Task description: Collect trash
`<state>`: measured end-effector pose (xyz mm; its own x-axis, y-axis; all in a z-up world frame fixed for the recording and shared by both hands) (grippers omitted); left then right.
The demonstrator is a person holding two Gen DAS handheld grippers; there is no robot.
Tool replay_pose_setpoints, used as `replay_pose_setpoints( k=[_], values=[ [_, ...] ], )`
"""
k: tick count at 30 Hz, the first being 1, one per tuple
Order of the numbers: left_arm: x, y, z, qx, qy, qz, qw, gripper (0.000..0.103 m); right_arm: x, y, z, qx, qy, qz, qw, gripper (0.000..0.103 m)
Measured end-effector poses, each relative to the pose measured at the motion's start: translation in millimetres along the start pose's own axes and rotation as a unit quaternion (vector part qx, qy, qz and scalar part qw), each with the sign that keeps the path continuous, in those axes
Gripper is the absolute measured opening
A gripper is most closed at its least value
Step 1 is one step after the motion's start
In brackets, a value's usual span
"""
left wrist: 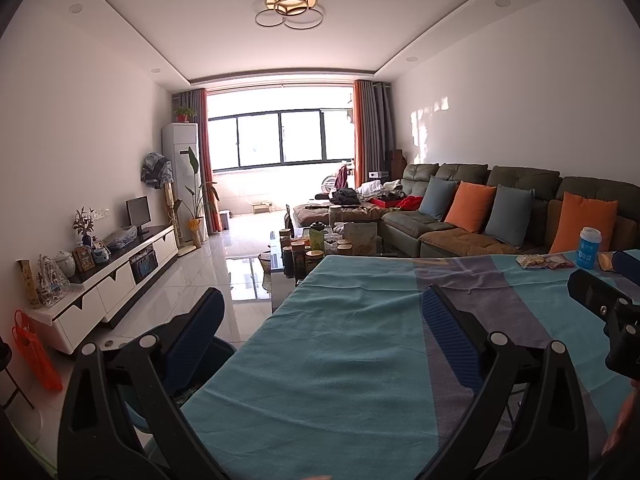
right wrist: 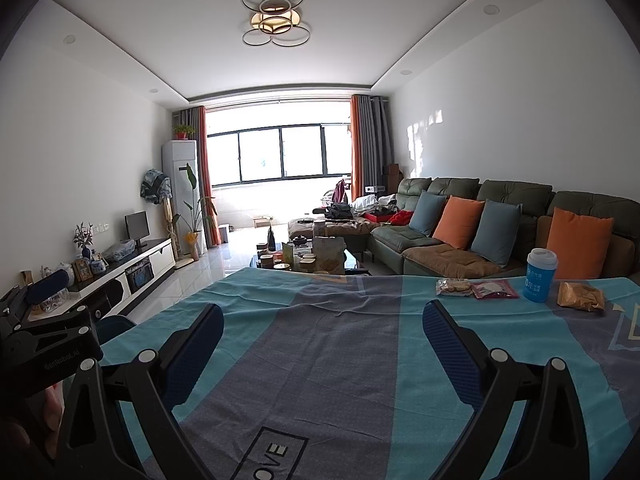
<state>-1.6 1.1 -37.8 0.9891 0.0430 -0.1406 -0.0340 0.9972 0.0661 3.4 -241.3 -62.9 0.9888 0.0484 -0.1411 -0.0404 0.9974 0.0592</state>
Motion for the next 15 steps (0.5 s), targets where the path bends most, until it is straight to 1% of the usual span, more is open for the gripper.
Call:
replay_pose_setpoints(
  k=[4,8,12,14,15],
  values=[
    [2.5,-1.9,-2.9,0.002,0.004,-0.011,0.9999,0.097,0.6,1.0,-1.0,0.000,0.000,-0.001,1.000,0.096],
    [8.9,-5.3,-5.1,0.001,0.023,-0.021,0.9995,0.097,-0.4,-0.2,-2.5,0.001,0.004,-0.001,1.000,0.096],
    [33.0,-8.4,-11.7,-0.008,0.082,-0.049,0.9953,0.097,0.1,-9.8,-2.5,0.004,0.014,-0.007,1.000,0.096],
    [51.5,-11.2,-17.2,-0.014,0.122,-0.074,0.9897,0.097,1.7,-18.4,-2.8,0.005,0.024,-0.017,1.000,0.096],
    [61.8,-13.0,-20.4,-0.015,0.144,-0.079,0.9864,0.097,3.4,-23.8,-3.3,0.005,0.033,-0.021,0.999,0.096]
  ],
)
Point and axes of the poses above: each gripper's, at about its wrist camera, not at the fingertips, and x roughly the way its jaws point, y to its left, z to its top, the point moved 2 cm from there along x, roughly the way its jaws point, and after that the axes turned 4 degrees about -y, right-handed, at the moved point
